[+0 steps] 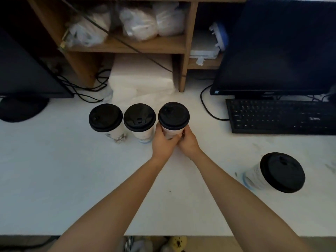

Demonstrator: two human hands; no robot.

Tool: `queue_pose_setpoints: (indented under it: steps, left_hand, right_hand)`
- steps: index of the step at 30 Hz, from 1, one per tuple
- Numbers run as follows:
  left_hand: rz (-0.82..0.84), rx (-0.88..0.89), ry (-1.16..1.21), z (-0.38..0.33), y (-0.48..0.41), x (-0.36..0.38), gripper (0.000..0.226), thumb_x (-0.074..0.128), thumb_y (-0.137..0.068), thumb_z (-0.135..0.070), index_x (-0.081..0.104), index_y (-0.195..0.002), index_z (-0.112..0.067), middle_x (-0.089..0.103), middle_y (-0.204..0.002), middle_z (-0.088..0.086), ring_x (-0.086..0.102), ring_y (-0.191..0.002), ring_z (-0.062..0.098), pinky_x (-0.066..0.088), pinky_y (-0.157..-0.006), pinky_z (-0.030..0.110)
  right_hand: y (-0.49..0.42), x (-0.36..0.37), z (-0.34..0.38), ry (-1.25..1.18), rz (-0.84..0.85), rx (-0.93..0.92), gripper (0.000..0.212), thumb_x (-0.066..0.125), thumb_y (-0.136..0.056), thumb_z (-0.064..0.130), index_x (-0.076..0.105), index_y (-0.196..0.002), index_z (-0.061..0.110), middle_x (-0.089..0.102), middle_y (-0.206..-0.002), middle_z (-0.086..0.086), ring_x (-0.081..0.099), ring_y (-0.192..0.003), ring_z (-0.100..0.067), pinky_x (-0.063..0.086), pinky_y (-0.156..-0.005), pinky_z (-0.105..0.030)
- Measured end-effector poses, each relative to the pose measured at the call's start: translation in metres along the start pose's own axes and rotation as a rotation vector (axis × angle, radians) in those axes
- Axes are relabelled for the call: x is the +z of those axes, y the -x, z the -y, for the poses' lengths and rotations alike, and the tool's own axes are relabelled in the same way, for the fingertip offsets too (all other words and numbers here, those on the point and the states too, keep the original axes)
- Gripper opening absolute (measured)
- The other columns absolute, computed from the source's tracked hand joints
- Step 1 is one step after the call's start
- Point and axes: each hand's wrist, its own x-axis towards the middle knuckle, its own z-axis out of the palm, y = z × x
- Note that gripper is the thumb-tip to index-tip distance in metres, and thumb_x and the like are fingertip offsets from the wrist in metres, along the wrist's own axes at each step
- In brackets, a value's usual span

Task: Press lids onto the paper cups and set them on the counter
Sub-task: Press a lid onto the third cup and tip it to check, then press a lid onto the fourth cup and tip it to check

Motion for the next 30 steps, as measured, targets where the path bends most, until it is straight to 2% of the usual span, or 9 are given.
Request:
queue_pose_setpoints:
  steps: [4, 9, 12, 14, 16, 18, 24, 28, 30]
  left_hand:
    - [0.033, -0.028, -0.021, 0.000, 0.000, -0.002, 0.070, 0.072, -0.077, -0.015, 0.038, -0.138, -0.011, 0.056, -0.132, 0.004, 0.054, -0.120, 0.018, 0.047, -0.101, 0.036]
    - [0.116, -0.164, -0.089, 0.000, 0.003, -0.015, 0.059, 0.065, -0.085, -0.019, 0.040, -0.137, -0.009, 0.056, -0.129, 0.006, 0.055, -0.117, 0.022, 0.046, -0.095, 0.033]
    - [0.107, -0.322, -0.180, 0.009, 0.013, -0.025, 0.043, 0.056, -0.088, -0.012, 0.047, -0.130, -0.008, 0.057, -0.125, 0.015, 0.057, -0.111, 0.033, 0.048, -0.096, 0.044]
    - [0.163, -0.358, -0.217, 0.008, 0.021, -0.026, 0.025, 0.054, -0.087, -0.011, 0.060, -0.111, -0.012, 0.064, -0.108, 0.015, 0.061, -0.100, 0.034, 0.051, -0.091, 0.049]
    - [0.257, -0.348, -0.205, -0.001, 0.030, -0.021, 0.016, 0.055, -0.086, -0.010, 0.066, -0.098, -0.013, 0.067, -0.092, 0.010, 0.064, -0.091, 0.032, 0.053, -0.088, 0.047]
    - [0.378, -0.301, -0.194, -0.013, 0.036, -0.010, 0.015, 0.055, -0.087, -0.008, 0.066, -0.096, -0.012, 0.066, -0.093, 0.008, 0.063, -0.089, 0.029, 0.053, -0.083, 0.043]
    - [0.688, -0.036, -0.398, -0.040, 0.040, 0.045, 0.020, 0.060, -0.086, -0.011, 0.063, -0.106, -0.015, 0.064, -0.107, 0.006, 0.058, -0.091, 0.016, 0.049, -0.078, 0.030]
    - [0.877, 0.072, -0.489, -0.053, 0.050, 0.080, 0.048, 0.068, -0.082, -0.014, 0.052, -0.127, -0.015, 0.058, -0.122, 0.008, 0.054, -0.096, 0.015, 0.045, -0.081, 0.024]
    - [0.984, 0.085, -0.499, -0.059, 0.056, 0.094, 0.067, 0.072, -0.079, -0.014, 0.040, -0.138, -0.018, 0.052, -0.131, 0.008, 0.051, -0.105, 0.017, 0.043, -0.084, 0.023]
  right_hand:
    - [0.000, -0.007, 0.008, -0.009, 0.082, 0.035, 0.048, 0.061, -0.086, 0.001, 0.045, -0.130, 0.007, 0.056, -0.115, -0.002, 0.054, -0.104, -0.016, 0.046, -0.071, -0.003]
    - [-0.001, -0.029, 0.017, 0.174, 0.231, 0.132, 0.058, 0.070, -0.081, 0.009, 0.043, -0.132, 0.005, 0.053, -0.132, -0.011, 0.052, -0.120, -0.025, 0.044, -0.095, -0.033]
    - [0.009, -0.046, 0.022, 0.194, 0.200, 0.243, 0.055, 0.066, -0.086, 0.014, 0.043, -0.135, 0.003, 0.048, -0.138, -0.013, 0.049, -0.124, -0.027, 0.041, -0.092, -0.029]
    - [0.022, -0.057, 0.023, 0.163, 0.173, 0.296, 0.047, 0.064, -0.088, 0.018, 0.049, -0.131, 0.005, 0.052, -0.135, -0.013, 0.052, -0.121, -0.025, 0.042, -0.086, -0.026]
    - [0.040, -0.069, 0.021, 0.144, 0.144, 0.337, 0.040, 0.064, -0.088, 0.020, 0.056, -0.125, 0.007, 0.056, -0.130, -0.011, 0.055, -0.117, -0.024, 0.043, -0.085, -0.025]
    - [0.062, -0.082, 0.018, 0.133, 0.110, 0.371, 0.037, 0.063, -0.088, 0.023, 0.058, -0.122, 0.009, 0.058, -0.127, -0.009, 0.056, -0.115, -0.022, 0.044, -0.086, -0.025]
    - [0.137, -0.126, 0.004, 0.115, 0.081, 0.533, 0.032, 0.059, -0.091, 0.027, 0.060, -0.118, 0.010, 0.059, -0.126, -0.008, 0.055, -0.104, -0.017, 0.049, -0.090, -0.033]
    - [0.169, -0.159, -0.005, 0.196, 0.087, 0.590, 0.031, 0.058, -0.092, 0.023, 0.061, -0.117, 0.005, 0.053, -0.123, -0.002, 0.048, -0.103, -0.011, 0.043, -0.079, -0.022]
    - [0.177, -0.176, -0.009, 0.228, 0.063, 0.628, 0.022, 0.059, -0.090, 0.024, 0.066, -0.102, 0.007, 0.054, -0.110, -0.001, 0.051, -0.092, -0.013, 0.041, -0.072, -0.020]
